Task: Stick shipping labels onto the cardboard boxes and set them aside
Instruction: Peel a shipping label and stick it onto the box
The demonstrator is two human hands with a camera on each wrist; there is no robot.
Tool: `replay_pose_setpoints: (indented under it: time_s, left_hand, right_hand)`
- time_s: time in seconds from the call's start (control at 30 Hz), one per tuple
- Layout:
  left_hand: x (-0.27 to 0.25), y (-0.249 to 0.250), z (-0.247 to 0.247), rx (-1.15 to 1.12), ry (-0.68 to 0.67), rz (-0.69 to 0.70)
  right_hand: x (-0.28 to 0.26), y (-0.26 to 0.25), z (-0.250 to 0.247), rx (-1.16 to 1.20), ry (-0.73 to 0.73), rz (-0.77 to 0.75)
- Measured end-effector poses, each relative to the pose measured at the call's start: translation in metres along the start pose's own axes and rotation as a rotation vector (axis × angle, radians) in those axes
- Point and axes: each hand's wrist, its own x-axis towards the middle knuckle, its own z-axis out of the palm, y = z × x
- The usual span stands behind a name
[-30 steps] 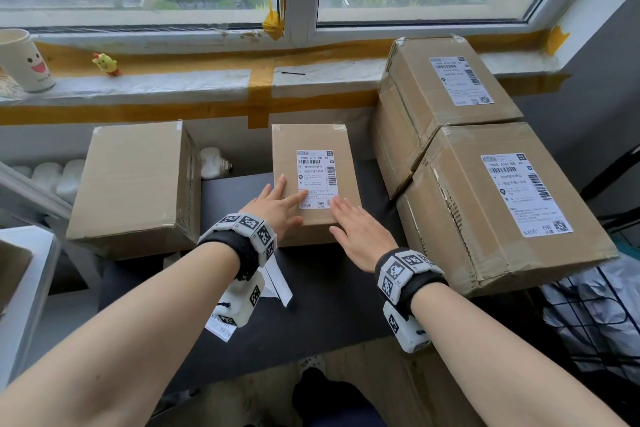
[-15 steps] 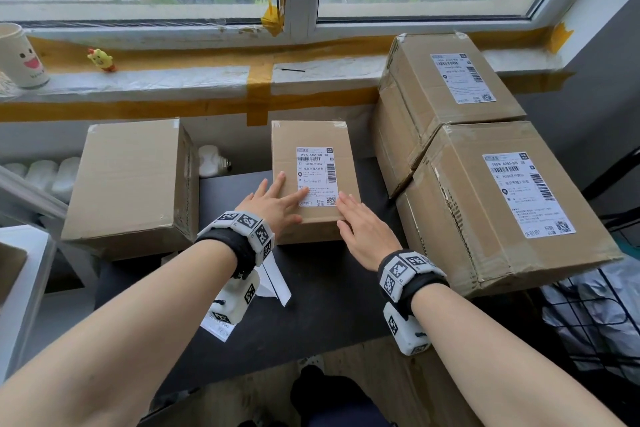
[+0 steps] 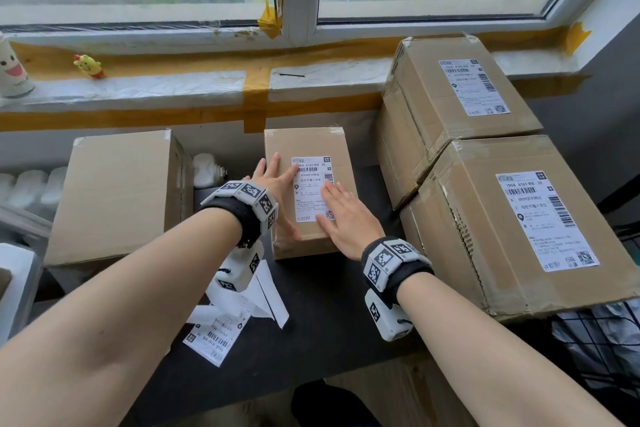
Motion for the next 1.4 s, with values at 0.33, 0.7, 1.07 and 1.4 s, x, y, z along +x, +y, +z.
replay_pose_setpoints:
  time_s: [0.33,0.7,1.07,1.4]
  left_hand:
    - [-0.001,-0.002,0.010,-0.189,0.012,-0.046]
    - [-0.026,-0.001,0.042,-0.678,0.237,-0.087]
    - [-0.014,0.039,0.049,-0.877,0.276,0.030]
    - [0.012,0.070,0.028,-0.839,0.356,0.003]
  right_hand:
    - [0.006,0.010,-0.006,0.075,0.054,0.116]
    - [-0.040,0.007,0.002,0.304,0.177,0.247]
    - [-0.030,0.040,-0.013,0.142,0.118,0.226]
    - [0.010,0.061,-0.036,0.206,0.110,0.292]
